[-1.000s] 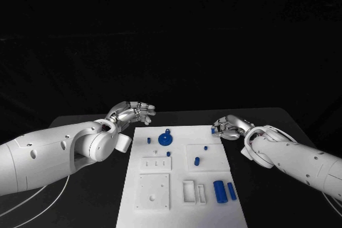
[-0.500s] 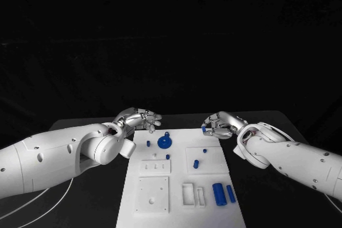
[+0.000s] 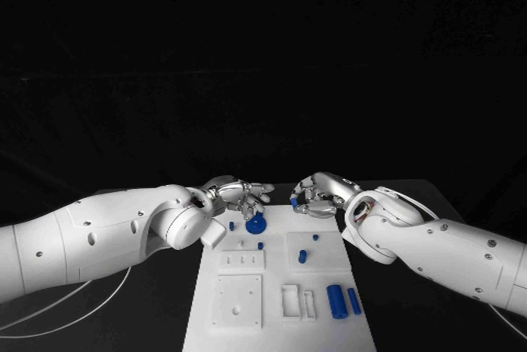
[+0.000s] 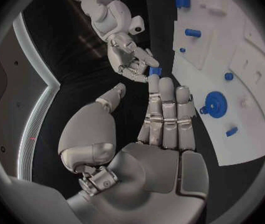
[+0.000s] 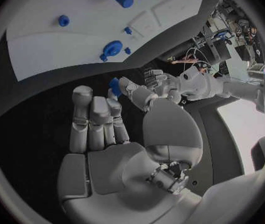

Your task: Assemble the parts on the task board

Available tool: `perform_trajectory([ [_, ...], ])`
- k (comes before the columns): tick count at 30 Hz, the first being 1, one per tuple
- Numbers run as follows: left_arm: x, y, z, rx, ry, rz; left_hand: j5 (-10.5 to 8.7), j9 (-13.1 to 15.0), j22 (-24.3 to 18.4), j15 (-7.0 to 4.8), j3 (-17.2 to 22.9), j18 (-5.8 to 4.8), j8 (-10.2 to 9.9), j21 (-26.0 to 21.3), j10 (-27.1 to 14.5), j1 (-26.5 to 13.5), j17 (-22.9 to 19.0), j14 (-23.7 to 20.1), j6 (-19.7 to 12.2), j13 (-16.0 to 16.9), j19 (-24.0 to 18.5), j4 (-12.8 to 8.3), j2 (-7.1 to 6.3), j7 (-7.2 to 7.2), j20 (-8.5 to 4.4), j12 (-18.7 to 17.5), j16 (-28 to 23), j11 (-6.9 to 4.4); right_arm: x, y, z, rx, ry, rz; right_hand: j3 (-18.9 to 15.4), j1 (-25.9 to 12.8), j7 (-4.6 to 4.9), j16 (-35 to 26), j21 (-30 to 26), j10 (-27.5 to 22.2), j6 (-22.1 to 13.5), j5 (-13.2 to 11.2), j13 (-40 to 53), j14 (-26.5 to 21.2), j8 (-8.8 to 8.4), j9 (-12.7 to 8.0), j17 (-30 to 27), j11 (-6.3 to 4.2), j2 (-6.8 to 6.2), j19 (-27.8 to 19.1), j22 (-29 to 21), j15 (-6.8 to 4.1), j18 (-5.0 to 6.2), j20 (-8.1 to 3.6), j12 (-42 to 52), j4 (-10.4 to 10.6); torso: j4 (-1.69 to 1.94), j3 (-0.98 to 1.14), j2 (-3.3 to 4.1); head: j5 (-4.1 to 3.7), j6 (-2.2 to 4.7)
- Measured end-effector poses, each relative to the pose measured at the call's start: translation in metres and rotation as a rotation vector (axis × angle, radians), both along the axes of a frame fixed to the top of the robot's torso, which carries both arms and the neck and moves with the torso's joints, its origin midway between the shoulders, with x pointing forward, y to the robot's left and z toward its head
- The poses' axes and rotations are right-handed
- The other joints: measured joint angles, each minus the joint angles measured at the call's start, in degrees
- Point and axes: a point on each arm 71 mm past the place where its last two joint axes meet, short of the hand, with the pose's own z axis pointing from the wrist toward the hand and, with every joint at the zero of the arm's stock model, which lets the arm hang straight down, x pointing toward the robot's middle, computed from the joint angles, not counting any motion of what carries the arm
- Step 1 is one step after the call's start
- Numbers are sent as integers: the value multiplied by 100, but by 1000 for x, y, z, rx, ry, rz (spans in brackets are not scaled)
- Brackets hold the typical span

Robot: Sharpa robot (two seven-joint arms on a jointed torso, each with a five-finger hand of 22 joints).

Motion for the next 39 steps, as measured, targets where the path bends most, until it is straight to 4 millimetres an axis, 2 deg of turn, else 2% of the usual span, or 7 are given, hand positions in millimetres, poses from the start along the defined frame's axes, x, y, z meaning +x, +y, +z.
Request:
perform_trajectory([
  [3, 1, -7, -2, 30, 14, -16, 0, -11, -77, 92, -327, 0, -19, -113, -232, -126, -84, -198, 0, -8, -236, -34, 126, 0, 72, -117, -130, 62, -2, 8, 1, -8, -4, 11, 8, 30, 0, 0, 0, 0, 0, 0, 0, 0, 1, 0, 0, 0, -30, 0, 0, 0, 0, 0, 0, -6, -5, 0, -43, 14, -23],
  [15, 3, -21, -7, 118, 38, -38, 0, -23, -197, 171, -418, -24, -45, -198, -361, -81, -188, -310, 21, -29, -373, -17, 173, 21, 114, -237, -272, 139, -7, 25, 1, -25, -12, 35, 40, 23, -6, 0, 0, 1, 6, -1, 0, 0, 18, 0, 0, 1, -52, 9, 0, 1, 0, 10, -1, -6, 2, 3, -113, 1, -44],
  [17, 3, -22, -8, 124, 41, -38, 0, -29, -205, 171, -417, -44, -46, -199, -361, -81, -195, -310, 21, -28, -373, -17, 173, 21, 114, -237, -288, 139, -9, 27, 1, -25, -12, 42, 40, 24, -10, 0, 0, 1, 10, -1, -4, 0, 17, 0, 0, 1, -52, 9, 0, 1, 0, 10, -1, -5, 20, 0, -120, -17, -49],
  [22, 3, -21, -9, 130, 51, -34, 0, -36, -229, 193, -466, -50, -81, -199, -381, 57, -216, -332, 21, -28, -394, -65, 310, 21, 135, -271, -310, 159, -11, 32, 1, -25, -11, 53, 54, 25, -15, 0, 0, 1, 15, -5, -4, 0, 18, 0, 0, 2, -51, 9, 0, 1, 1, 10, -1, 9, 74, -13, -136, -68, -70],
  [31, 3, -23, -10, 128, 62, -33, 0, -43, -262, 193, -583, -86, -86, -198, -381, 185, -237, -331, 41, -21, -394, -152, 438, 41, 135, -300, -310, 159, -12, 33, 1, -30, -7, 55, 54, 48, -16, 0, 0, 2, 17, -5, -4, -4, 18, 1, 0, 2, -44, 9, 0, 6, 1, 10, -1, 9, 94, -24, -136, -74, -71],
  [34, 4, -25, -10, 124, 67, -32, 6, -50, -279, 193, -642, -89, -86, -198, -381, 295, -247, -331, 41, -13, -394, -211, 548, 41, 135, -300, -310, 159, -12, 33, 1, -32, -6, 54, 54, 55, -17, 0, 0, 2, 17, -5, -4, -5, 18, 1, 0, 2, -50, 8, 0, 6, 0, 10, -1, 9, 94, -26, -135, -71, -68],
  [39, 4, -25, -10, 120, 73, -31, 251, -48, -311, 193, -703, -103, -85, -198, -381, 512, -260, -331, 82, 10, -435, -476, 764, 42, 135, -327, -310, 159, -12, 35, 1, -32, -4, 57, 54, 63, -17, 0, 0, 2, 17, -5, -4, 2, 18, 1, 0, 3, -43, 8, 0, 0, 0, 11, -1, 8, 94, -27, -130, -65, -64],
])
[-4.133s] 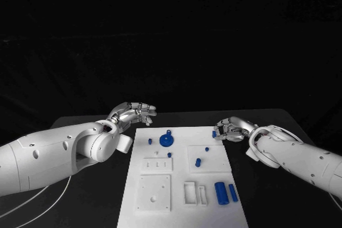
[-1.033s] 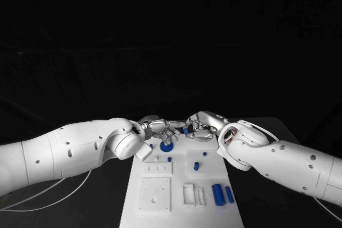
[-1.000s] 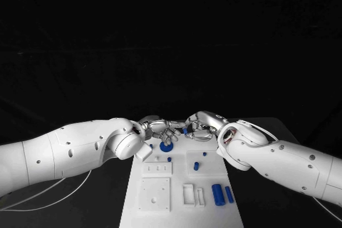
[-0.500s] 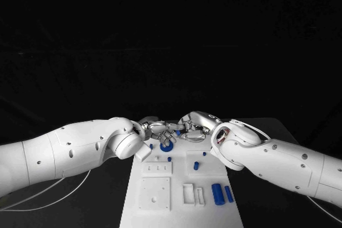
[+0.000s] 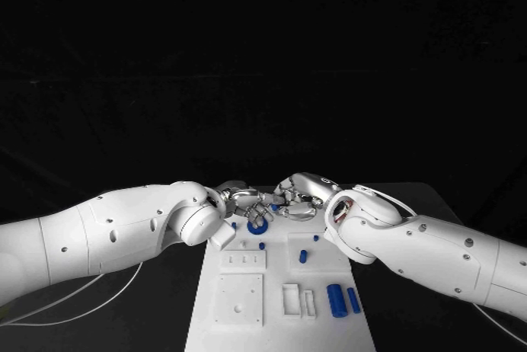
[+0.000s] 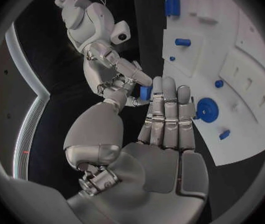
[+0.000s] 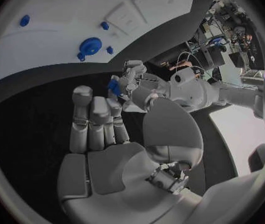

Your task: Assemble the parts on the task board

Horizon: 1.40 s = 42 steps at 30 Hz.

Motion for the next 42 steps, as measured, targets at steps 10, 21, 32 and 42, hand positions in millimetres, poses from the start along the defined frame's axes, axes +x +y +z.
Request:
perform_trajectory([
  [10, 0, 0, -1, 0, 7, 2, -52, -3, -69, 13, 421, -32, -7, 78, 80, 436, -24, 13, 165, 49, 0, -337, 318, -44, 0, 0, 0, -54, 0, 1, 0, -3, 3, 2, 9, 8, -2, 0, 0, 9, 2, -1, 0, 8, 2, 1, 0, 9, -8, 0, 0, -8, 0, 1, 0, 9, -2, -1, 3, 1, 8],
  [21, 0, 0, -1, -2, 9, 5, -206, 1, -103, -3, 1226, -37, 63, 237, 352, 565, -23, 86, 380, 154, 0, -377, 394, -94, 0, 40, 24, -166, 0, 2, 0, -5, 6, 4, 32, 14, -3, 0, 0, 9, 3, -22, 1, 8, 31, 1, 0, 9, -15, 9, 0, -8, 5, 10, 0, 1, -7, 0, 7, -13, 24],
  [32, 0, 0, -2, 5, 7, 3, -230, 39, -81, -134, 1290, -52, 185, 541, 588, 479, 121, 259, 540, 312, 148, -418, 337, -109, -40, 258, 355, -281, -2, 1, -1, -11, 3, 10, 31, 32, -13, 0, 0, 9, 14, -38, 1, 7, 28, 1, 0, 9, -34, 9, 0, -7, 15, 10, 0, 1, -7, -1, 14, -27, 32],
  [42, 0, 0, -2, 22, -6, -1, -230, 41, -81, -240, 1330, -53, 288, 761, 709, 355, 233, 385, 668, 473, 261, -459, 343, -112, -73, 497, 640, -383, -3, 0, -2, -14, 4, 9, 30, 12, -17, 0, 0, 9, 17, -39, 2, 5, 0, 1, 0, 9, -24, 9, 0, -5, 23, 11, -22, 0, -4, -1, 17, -31, -6],
])
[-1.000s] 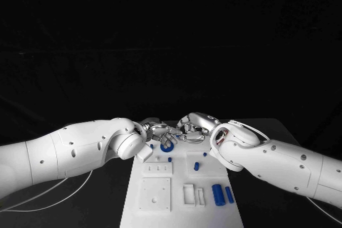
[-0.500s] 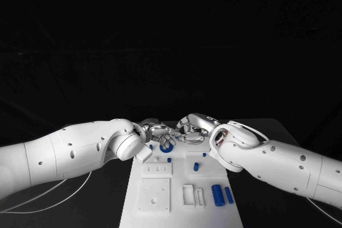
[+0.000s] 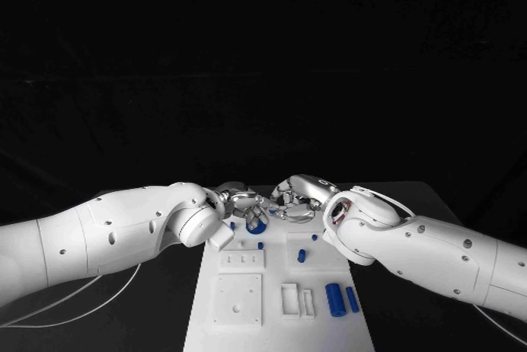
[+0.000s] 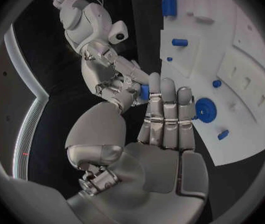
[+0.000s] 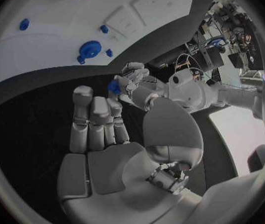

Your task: Assemble the parts on the task board

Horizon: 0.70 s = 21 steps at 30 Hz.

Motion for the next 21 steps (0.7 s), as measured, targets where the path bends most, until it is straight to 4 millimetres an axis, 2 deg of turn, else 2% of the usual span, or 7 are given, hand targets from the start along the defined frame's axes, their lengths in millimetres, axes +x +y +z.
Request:
perform_trajectory([
  [3, 0, 1, 0, 6, -6, -1, -1, 0, 7, -60, 0, 1, 31, 94, 61, -13, 31, 61, 57, 56, 61, 0, -1, -17, -19, 97, 106, -59, 1, -2, -1, 1, 5, -5, -91, -177, 31, 0, 0, -11, -31, 298, -6, 0, -11, 60, 0, 12, -165, 0, 0, 0, 4, 0, -39, -52, -2, 0, 0, 7, -7],
  [4, 0, 1, 0, 8, -8, 0, -1, 0, 14, -89, 5, 6, 64, 136, 84, -53, 50, 91, 113, 90, 61, -5, -9, -36, -19, 147, 166, -81, 2, -3, -1, 1, 7, -8, -241, -294, 175, 0, 0, -54, -145, 458, -11, -21, -110, 124, 0, 55, -283, 0, 0, 21, 6, 1, -58, -96, -2, 0, -1, 10, -9],
  [5, 0, 2, 1, 10, -11, 0, -1, 0, 15, -98, 11, 7, 67, 139, 93, -53, 55, 101, 128, 98, 61, -11, -9, -48, -19, 158, 181, -90, 2, -4, -2, 1, 9, -10, -280, -320, 208, -5, 0, -65, -168, 494, -13, -30, -141, 121, 0, 66, -309, -2, 0, 33, 7, 2, -68, -109, -2, 0, -2, 12, -12],
  [6, 0, 3, 1, 12, -14, 2, -1, 1, 15, -106, 29, 12, 68, 159, 94, -61, 70, 111, 140, 119, 61, -29, -17, -43, -19, 198, 226, -90, 3, -6, -2, 0, 13, -16, -461, -428, 330, -31, -1, -136, -291, 587, -21, -54, -272, 57, 0, 136, -419, -32, 0, 117, 7, 29, -104, -166, -3, 0, -2, 15, -14],
  [10, 2, 7, 2, 25, -28, 10, 5, 1, 22, -183, 45, 21, 106, 251, 168, -128, 123, 178, 207, 209, 61, -46, -11, -47, -19, 350, 389, -161, 8, -20, -5, 2, 28, -48, -1093, -714, 459, -174, -119, -389, -692, 791, -48, -274, -536, -66, -25, 360, -703, -312, 0, 332, -10, 81, -206, -304, -3, 1, -3, 23, -21],
  [16, 3, 16, 2, 65, -50, 19, 580, 1, 33, -349, 90, 21, 222, 449, 340, -311, 190, 325, 319, 401, 60, -136, -25, -77, -19, 691, 680, -292, 13, -42, -7, 27, 59, -94, -1681, -760, 772, -651, -580, -1041, -1169, 1102, -194, -978, -652, -78, -229, 554, -814, -1096, -23, 518, -70, 309, -492, -288, -3, 0, -5, 62, -35],
  [21, 5, 30, 1, 111, -61, 35, 860, 1, 9, -367, 148, 21, 266, 581, 402, -420, 170, 407, 367, 517, 60, -244, -64, -103, -19, 931, 819, -333, 20, -69, -10, 71, 96, -151, -1880, -751, 792, -788, -732, -1221, -1207, 1145, -326, -1176, -625, -16, -337, 583, -817, -1332, -48, 559, -69, 386, -554, -264, -5, 2, -7, 83, -50],
])
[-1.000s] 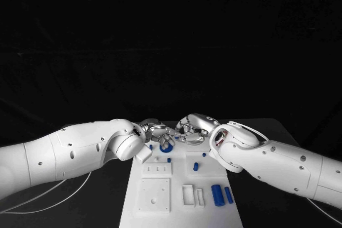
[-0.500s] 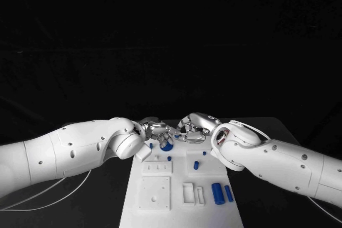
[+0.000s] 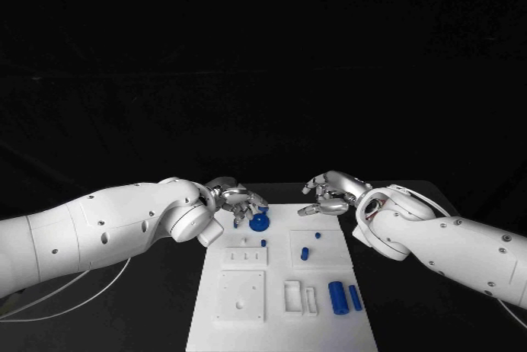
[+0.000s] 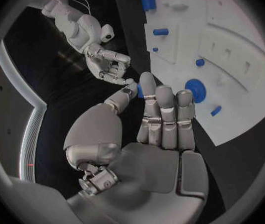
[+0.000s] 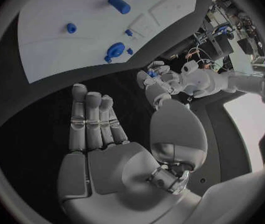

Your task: Assemble the parts on the task board

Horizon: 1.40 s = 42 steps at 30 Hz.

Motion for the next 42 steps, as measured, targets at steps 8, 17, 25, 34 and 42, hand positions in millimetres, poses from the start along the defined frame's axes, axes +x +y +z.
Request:
perform_trajectory([
  [8, -2, 12, -8, 120, 8, -14, 198, 1, -48, -40, 49, -1, 40, 273, -2, -111, 9, 43, 41, 230, 165, -81, -7, -41, -43, 517, 343, -101, 18, -40, 3, 120, 37, -109, -126, 121, -27, 45, 0, 23, 26, 177, -105, 33, 90, 58, -61, -21, 218, 32, 11, -32, 3, 34, 89, -34, 4, 4, 3, 18, -35],
  [17, -9, 12, -18, 318, 8, -62, 139, 1, -118, -48, 66, -1, -61, 445, -3, -153, -11, 53, 59, 369, 174, -99, 36, -60, -52, 927, 584, -107, 44, -69, 22, 316, 43, -167, -303, 108, -44, -587, -552, -234, 42, 724, -785, -334, 119, 78, -627, 10, 612, -459, -221, 18, 140, 313, -362, -37, 11, 4, 5, 47, -191],
  [25, -16, 7, -26, 407, -8, -99, 146, 89, -165, -59, 88, 0, -169, 577, -7, -155, -36, 66, 71, 445, 210, -134, 39, -75, -46, 1185, 774, -110, 63, -82, 35, 421, 19, -161, -302, -80, 4, -2385, -1756, -619, 110, 765, -2658, -1285, 260, 120, -1825, 262, 860, -1889, -749, 625, -71, 737, -2331, -37, 25, 9, 4, 105, -316],
  [34, -20, 9, -39, 446, 0, -118, 148, 216, -197, -59, 90, -1, -239, 576, -7, -155, -37, 81, 79, 529, 351, -131, 39, -84, -104, 1486, 968, -110, 69, -80, 38, 456, 10, -112, -397, -49, 4, -3882, -2450, 206, 110, 832, -4784, -1430, 302, 65, -2932, 433, 922, -2830, -975, 987, -166, 1071, -4347, -5, 20, 13, 10, 152, -400],
  [42, -22, 7, -44, 476, -7, -140, 143, 332, -196, -59, 111, -2, -272, 576, -8, -208, -56, 81, 84, 557, 400, -110, 91, -84, -113, 1641, 1072, -110, 71, -76, 39, 467, 8, -88, -427, -27, -6, -4050, -2530, 382, 68, 832, -5130, -1412, 302, 10, -3117, 461, 943, -2884, -985, 1009, -165, 1125, -4713, -3, 2, 9, 13, 161, -463],
])
